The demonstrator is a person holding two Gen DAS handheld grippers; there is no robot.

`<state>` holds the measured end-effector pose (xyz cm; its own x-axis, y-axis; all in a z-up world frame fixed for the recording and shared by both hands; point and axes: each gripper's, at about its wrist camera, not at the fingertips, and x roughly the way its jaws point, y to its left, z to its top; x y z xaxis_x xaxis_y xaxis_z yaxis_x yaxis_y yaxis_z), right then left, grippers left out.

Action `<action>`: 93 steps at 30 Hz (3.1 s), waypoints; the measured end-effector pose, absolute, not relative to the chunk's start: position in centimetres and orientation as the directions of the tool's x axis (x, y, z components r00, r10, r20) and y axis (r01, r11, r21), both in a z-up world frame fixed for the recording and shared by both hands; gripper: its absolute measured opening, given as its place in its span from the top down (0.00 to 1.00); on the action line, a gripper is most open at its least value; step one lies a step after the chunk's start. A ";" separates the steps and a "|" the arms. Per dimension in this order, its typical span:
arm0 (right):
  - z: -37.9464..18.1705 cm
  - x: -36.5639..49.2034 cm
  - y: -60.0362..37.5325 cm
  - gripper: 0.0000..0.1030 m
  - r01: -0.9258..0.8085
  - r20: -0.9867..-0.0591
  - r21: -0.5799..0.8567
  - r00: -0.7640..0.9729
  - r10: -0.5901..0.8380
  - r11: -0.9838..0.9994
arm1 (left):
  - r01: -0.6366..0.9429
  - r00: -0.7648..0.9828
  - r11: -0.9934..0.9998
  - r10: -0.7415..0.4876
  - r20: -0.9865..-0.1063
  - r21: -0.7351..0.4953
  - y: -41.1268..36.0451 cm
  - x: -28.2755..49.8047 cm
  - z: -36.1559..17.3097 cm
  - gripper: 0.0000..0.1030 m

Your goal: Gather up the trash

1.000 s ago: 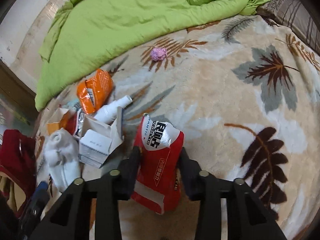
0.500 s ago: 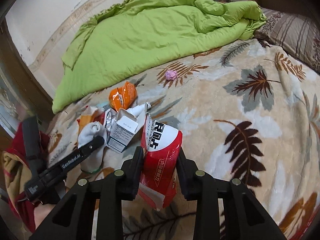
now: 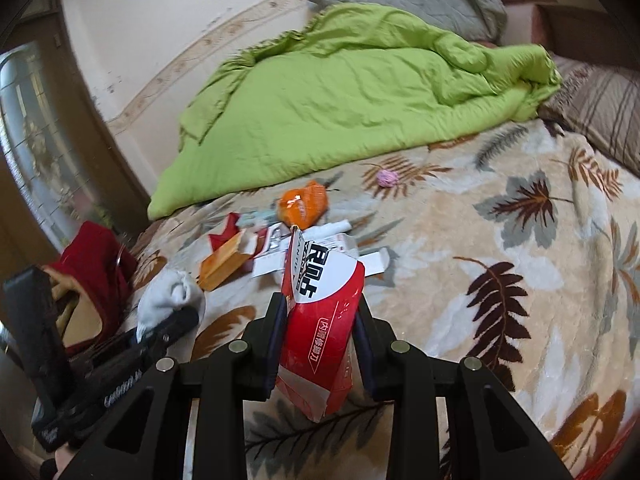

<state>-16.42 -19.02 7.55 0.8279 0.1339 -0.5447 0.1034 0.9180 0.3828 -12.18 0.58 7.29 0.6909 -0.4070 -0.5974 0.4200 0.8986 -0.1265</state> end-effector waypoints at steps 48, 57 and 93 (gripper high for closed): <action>7.3 -15.7 -16.9 0.66 0.068 -0.573 0.297 0.811 0.121 0.953 | 0.320 0.777 0.947 -0.253 -0.576 0.015 0.8 -11.4 6.2 0.77; 7.2 -15.7 -16.9 0.66 0.066 -0.572 0.299 0.811 0.123 0.952 | 0.319 0.780 0.947 -0.249 -0.574 0.022 0.7 -11.5 6.2 0.77; 7.2 -15.5 -16.9 0.66 0.064 -0.564 0.345 0.812 0.152 0.937 | 0.354 0.768 0.935 -0.292 -0.570 -0.003 -0.1 -11.9 6.6 0.77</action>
<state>-15.49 -16.93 7.20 0.8116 0.1523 -0.5640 0.0638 0.9365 0.3447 -11.94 -0.07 6.60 0.7678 -0.2920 -0.5703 0.3537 0.9354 -0.0027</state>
